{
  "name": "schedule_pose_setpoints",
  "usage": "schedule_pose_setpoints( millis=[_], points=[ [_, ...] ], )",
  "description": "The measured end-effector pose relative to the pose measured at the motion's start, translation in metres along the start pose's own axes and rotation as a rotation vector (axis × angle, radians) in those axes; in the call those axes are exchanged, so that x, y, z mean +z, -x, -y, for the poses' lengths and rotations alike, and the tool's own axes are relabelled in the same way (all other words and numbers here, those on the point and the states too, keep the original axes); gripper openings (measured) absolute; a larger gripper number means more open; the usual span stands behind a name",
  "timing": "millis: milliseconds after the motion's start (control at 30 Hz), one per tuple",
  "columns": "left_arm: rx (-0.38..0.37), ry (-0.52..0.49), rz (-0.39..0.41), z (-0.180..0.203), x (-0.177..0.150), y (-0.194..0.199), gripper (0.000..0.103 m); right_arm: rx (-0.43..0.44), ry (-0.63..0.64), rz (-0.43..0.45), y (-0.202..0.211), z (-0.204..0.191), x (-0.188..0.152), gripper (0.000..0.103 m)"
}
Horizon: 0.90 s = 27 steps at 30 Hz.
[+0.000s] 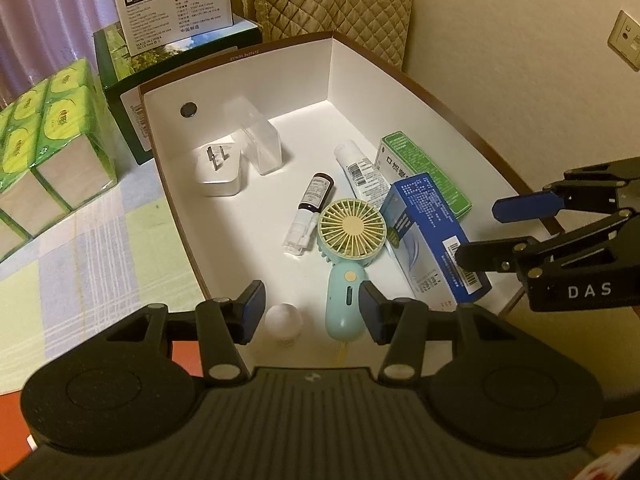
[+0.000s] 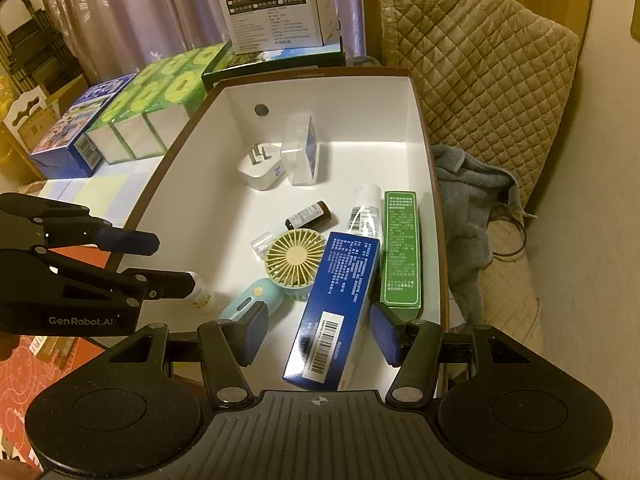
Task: Organize rigid objects
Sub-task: 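Open the left tool to drop the pill bottle while the right tool releases the box, then move both tools back from the storage box to the items on the mat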
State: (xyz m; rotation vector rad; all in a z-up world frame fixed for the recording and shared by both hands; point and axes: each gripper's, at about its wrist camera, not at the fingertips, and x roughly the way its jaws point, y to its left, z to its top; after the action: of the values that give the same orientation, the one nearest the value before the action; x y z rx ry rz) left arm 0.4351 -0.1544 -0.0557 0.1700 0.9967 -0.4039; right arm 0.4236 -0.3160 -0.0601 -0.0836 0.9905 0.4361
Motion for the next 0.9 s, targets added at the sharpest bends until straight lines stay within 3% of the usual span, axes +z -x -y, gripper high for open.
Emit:
schedule_pose_setpoints(
  millis=[500,900],
  points=[
    [0.0,0.044,0.05,-0.004,-0.015,0.03,0.047,-0.007,-0.022,0.031,0.017,-0.007,-0.012,0.055],
    [0.03,0.111,0.141,-0.026,-0.042,0.086,0.047,0.015,-0.085,0.115,0.041,-0.022,-0.027,0.055]
  ],
)
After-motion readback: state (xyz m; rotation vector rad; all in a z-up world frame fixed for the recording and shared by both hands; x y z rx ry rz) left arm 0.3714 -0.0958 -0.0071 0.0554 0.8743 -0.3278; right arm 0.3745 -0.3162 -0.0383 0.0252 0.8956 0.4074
